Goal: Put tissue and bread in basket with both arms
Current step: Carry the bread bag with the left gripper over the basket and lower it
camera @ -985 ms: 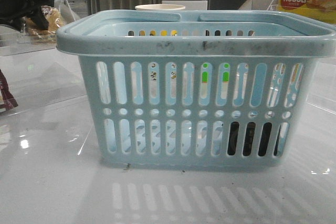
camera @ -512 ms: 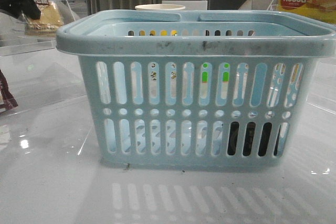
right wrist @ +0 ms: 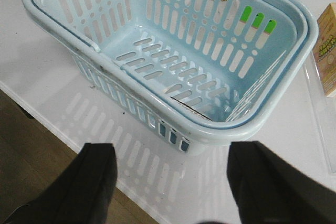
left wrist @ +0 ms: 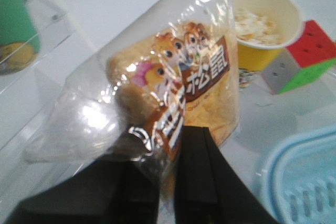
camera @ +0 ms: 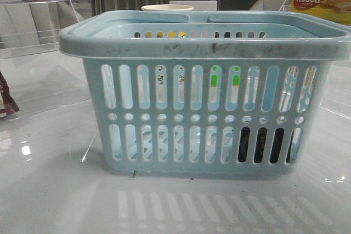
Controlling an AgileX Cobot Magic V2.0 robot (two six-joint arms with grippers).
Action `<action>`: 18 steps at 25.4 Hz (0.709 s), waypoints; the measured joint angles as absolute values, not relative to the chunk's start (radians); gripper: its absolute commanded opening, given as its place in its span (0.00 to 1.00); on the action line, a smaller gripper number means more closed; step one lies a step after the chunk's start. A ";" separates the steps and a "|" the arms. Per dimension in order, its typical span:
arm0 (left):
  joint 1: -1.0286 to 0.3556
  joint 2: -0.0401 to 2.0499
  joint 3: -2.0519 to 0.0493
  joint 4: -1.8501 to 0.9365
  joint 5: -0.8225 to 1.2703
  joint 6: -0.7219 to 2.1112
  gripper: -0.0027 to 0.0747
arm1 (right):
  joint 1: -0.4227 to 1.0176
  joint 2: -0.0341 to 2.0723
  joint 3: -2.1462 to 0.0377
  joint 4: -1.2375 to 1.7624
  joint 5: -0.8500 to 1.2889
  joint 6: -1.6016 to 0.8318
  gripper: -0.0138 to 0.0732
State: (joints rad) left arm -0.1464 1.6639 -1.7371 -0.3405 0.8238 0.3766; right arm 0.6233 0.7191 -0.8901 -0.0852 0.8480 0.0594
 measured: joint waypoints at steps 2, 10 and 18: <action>-0.217 1.615 -1.737 -0.340 0.861 0.417 0.20 | 0.623 0.719 -0.890 -0.085 0.848 0.059 0.80; -0.510 1.569 -1.701 -0.340 0.944 0.499 0.20 | 0.623 0.719 -0.890 -0.085 0.848 0.059 0.80; -0.617 1.587 -1.583 -0.339 0.906 0.530 0.20 | 0.623 0.719 -0.890 -0.085 0.848 0.059 0.80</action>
